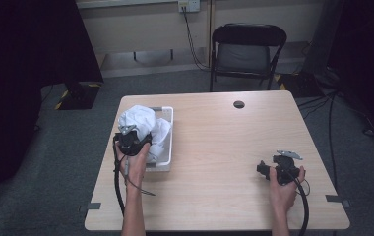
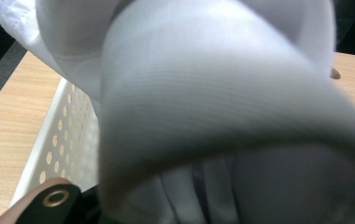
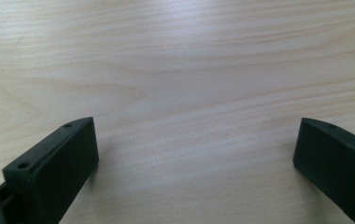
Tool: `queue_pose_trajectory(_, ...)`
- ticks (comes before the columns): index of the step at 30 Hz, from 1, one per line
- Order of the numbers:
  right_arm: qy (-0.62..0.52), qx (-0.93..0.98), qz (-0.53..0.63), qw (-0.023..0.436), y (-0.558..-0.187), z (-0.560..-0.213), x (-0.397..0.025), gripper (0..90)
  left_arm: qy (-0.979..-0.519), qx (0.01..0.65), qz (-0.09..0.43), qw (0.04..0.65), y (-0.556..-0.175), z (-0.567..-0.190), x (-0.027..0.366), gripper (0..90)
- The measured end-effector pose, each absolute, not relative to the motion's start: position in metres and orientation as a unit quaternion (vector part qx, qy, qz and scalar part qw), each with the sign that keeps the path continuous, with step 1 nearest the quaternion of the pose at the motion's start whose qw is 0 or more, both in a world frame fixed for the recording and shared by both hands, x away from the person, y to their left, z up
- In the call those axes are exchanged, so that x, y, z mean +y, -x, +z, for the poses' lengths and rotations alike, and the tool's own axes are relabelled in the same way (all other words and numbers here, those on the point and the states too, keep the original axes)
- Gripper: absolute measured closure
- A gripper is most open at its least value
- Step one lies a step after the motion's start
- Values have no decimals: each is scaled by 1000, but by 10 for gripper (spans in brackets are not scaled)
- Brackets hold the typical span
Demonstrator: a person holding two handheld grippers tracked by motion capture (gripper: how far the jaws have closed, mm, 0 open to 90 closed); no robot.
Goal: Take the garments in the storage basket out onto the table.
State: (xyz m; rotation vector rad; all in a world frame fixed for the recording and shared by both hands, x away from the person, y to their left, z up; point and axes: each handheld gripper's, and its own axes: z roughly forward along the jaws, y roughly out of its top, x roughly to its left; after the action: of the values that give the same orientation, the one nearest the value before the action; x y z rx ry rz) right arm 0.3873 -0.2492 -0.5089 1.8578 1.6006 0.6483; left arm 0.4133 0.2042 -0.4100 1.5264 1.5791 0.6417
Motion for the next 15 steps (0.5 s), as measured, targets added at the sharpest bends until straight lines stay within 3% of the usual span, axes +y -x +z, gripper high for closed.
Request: queue_pose_trajectory(15, -699, 602, 244, 298, -387, -509, -249, 0, -603, 621, 263, 427, -405, -399, 205, 671)
